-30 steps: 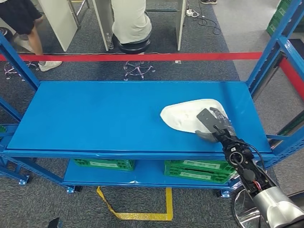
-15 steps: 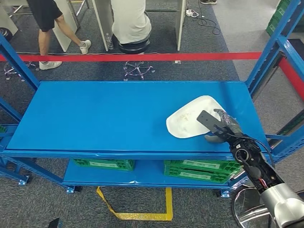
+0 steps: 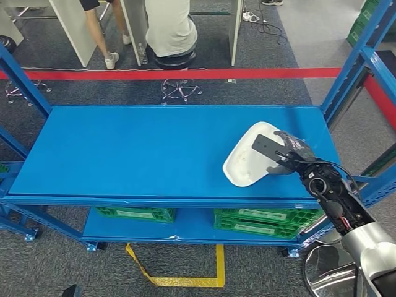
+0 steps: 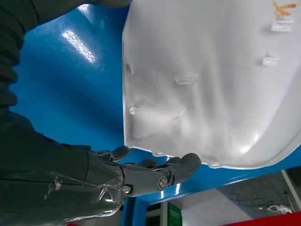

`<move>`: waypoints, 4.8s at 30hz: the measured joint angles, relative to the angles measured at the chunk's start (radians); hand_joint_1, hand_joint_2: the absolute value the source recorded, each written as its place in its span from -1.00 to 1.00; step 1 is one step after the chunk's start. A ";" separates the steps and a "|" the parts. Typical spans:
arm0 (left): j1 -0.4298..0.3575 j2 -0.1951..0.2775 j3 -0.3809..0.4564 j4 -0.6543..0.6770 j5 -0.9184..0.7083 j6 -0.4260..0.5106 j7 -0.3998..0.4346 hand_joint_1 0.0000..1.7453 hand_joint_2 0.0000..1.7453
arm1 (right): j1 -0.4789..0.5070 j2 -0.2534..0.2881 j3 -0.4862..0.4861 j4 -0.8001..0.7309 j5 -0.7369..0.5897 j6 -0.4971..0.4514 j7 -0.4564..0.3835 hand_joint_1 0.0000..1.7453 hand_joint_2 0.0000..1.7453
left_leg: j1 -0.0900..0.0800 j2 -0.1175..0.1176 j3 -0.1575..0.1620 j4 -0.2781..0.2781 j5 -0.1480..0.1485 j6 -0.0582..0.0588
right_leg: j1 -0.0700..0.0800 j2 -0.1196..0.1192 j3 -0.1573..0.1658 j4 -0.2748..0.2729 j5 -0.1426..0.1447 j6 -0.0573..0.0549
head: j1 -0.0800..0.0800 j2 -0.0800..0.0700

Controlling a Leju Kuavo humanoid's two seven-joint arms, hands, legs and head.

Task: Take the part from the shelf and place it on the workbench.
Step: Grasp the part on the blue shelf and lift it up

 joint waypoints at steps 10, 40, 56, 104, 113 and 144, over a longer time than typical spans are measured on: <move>0.000 0.000 0.000 0.000 0.004 -0.003 0.000 -1.00 -1.00 | -0.037 -0.004 0.057 0.000 -0.033 0.064 -0.002 -1.00 1.00 | 0.000 0.000 0.000 0.000 0.000 0.000 | 0.000 0.000 0.000 0.000 0.000 0.000 | 0.000 0.000; -0.001 0.000 0.000 0.000 0.002 -0.005 -0.002 -1.00 -1.00 | -0.043 -0.004 0.201 -0.013 -0.041 0.107 0.004 -1.00 1.00 | 0.000 0.000 0.000 0.000 0.000 0.000 | 0.000 0.000 0.000 0.000 0.000 0.000 | 0.000 0.000; -0.001 0.000 -0.002 0.000 0.006 -0.003 -0.004 -1.00 -1.00 | -0.055 -0.006 0.217 -0.097 -0.048 0.044 0.007 -1.00 1.00 | 0.000 0.000 0.000 0.000 0.000 0.000 | 0.000 0.000 0.000 0.000 0.000 0.000 | 0.000 0.000; -0.004 0.000 -0.012 0.000 0.021 0.005 -0.014 -1.00 -1.00 | 0.035 0.011 0.075 -0.209 -0.420 -0.190 -0.046 -1.00 1.00 | 0.000 0.000 0.000 0.000 0.000 0.000 | 0.000 0.000 0.000 0.000 0.000 0.000 | -0.001 0.000; -0.007 0.000 -0.024 0.000 0.022 0.005 -0.014 -1.00 -1.00 | 0.015 0.083 0.141 -0.164 -0.434 -0.177 -0.105 -1.00 1.00 | 0.000 -0.001 -0.001 0.000 0.000 0.000 | 0.000 -0.001 0.000 0.000 0.000 0.000 | -0.001 0.000; -0.010 0.000 -0.028 0.000 0.039 0.012 -0.002 -1.00 -1.00 | 0.046 0.193 0.224 -0.073 -0.243 -0.434 0.195 -1.00 1.00 | 0.000 -0.001 0.000 0.000 0.000 0.000 | 0.000 -0.002 0.000 0.000 0.000 0.000 | -0.001 0.000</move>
